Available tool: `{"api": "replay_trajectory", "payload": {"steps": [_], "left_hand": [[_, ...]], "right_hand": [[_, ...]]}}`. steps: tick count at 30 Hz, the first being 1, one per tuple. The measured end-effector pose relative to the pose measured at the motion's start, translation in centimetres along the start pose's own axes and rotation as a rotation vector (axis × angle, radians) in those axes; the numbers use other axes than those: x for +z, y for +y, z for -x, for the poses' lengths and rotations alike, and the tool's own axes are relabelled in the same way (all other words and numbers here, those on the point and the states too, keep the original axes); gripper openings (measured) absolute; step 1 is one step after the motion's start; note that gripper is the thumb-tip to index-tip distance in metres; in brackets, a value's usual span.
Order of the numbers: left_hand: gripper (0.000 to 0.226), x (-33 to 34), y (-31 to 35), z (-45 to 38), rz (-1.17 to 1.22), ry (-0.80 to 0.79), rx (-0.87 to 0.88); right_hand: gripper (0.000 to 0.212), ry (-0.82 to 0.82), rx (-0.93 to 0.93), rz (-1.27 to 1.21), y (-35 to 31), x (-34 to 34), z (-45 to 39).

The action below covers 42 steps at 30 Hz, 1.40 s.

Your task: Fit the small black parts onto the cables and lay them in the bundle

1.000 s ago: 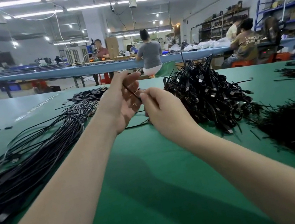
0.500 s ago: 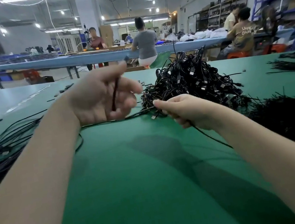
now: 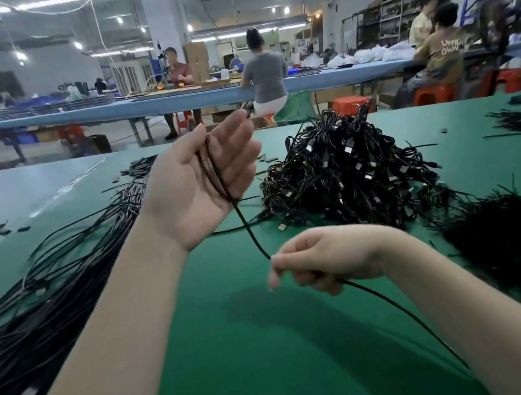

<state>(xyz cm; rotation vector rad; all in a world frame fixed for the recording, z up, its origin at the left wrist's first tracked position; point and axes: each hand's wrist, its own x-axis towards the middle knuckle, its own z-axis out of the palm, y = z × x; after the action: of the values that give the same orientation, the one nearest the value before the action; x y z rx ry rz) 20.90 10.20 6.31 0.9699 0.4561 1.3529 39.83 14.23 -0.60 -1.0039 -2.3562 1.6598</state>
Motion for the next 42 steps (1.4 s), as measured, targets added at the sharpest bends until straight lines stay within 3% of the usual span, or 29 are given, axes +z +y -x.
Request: {"api": "replay_trajectory", "payload": {"steps": [2, 4, 6, 7, 9, 11, 14, 16, 19, 21, 23, 25, 28, 31, 34, 36, 40, 42], "left_hand": [[0.041, -0.2, 0.6, 0.9, -0.221, -0.157, -0.147], [0.049, -0.4, -0.1, 1.3, -0.613, -0.282, -0.405], [0.058, -0.3, -1.8, 0.9, -0.893, -0.268, -0.574], [0.057, 0.0, -2.8, 0.5, -0.92, -0.179, -0.553], [0.054, 0.8, -4.1, -0.6, -0.716, 0.063, -0.354], [0.055, 1.0, -4.0, -1.0, -0.368, 0.168, -0.149], [0.056, 1.1, -2.2, -0.7, -0.062, 0.173, 0.006], [0.055, 1.1, -1.2, 0.1, -0.03, 0.13, 0.024], [0.052, 0.7, -0.8, 0.9, -0.255, -0.006, -0.126], [0.053, 0.4, -1.3, 1.1, -0.623, -0.108, -0.332], [0.056, 0.4, -2.8, 0.7, -0.918, -0.133, -0.51], [0.053, 0.8, -4.5, -0.2, -0.904, 0.012, -0.473], [0.054, 1.2, -5.5, -1.4, -0.449, 0.239, -0.222], [0.052, 1.3, -4.6, -1.4, -0.158, 0.225, -0.079], [0.037, 1.2, -4.1, -1.1, -0.082, 0.246, -0.023], [0.032, 0.7, -4.2, -1.1, -0.046, 0.212, -0.047], [0.03, -0.2, -5.6, -1.0, 0.006, 0.101, -0.184], [0.031, -0.6, -6.4, -1.0, 0.011, 0.089, -0.237]], "right_hand": [[0.037, 0.296, 0.051, 0.072, 0.3, -1.0, -0.1], [0.038, 0.513, -0.014, -0.061, -0.2, -2.3, 0.5], [0.039, 0.606, -0.136, -0.19, -1.5, -3.2, 1.6], [0.039, 0.612, -0.2, -0.227, -2.1, -3.2, 2.1], [0.037, 0.524, -0.317, -0.256, -3.3, -2.6, 2.6], [0.033, 0.339, -0.378, -0.267, -3.5, -1.3, 2.3], [0.031, 0.013, -0.23, -0.302, -1.8, 0.1, 0.9], [0.035, 0.003, -0.06, -0.197, 0.0, -0.1, 0.1], [0.046, 0.363, 0.078, 0.123, 1.5, -1.7, 0.0], [0.049, 0.667, 0.007, 0.174, 1.2, -3.1, 0.6], [0.045, 0.817, -0.138, 0.155, -0.4, -4.0, 1.4], [0.039, 0.765, -0.229, 0.137, -2.2, -3.6, 1.9], [0.034, 0.49, -0.3, 0.072, -3.8, -1.1, 1.7], [0.032, 0.402, -0.306, 0.073, -3.1, 0.5, 0.6], [0.033, 0.304, -0.173, -0.01, -1.2, 0.0, 0.0], [0.03, 0.312, -0.12, -0.066, -0.1, -0.7, -0.3], [0.025, 0.241, -0.18, -0.496, 0.6, -2.0, -0.7], [0.025, 0.239, -0.188, -0.542, 0.8, -1.8, -1.0]]}}
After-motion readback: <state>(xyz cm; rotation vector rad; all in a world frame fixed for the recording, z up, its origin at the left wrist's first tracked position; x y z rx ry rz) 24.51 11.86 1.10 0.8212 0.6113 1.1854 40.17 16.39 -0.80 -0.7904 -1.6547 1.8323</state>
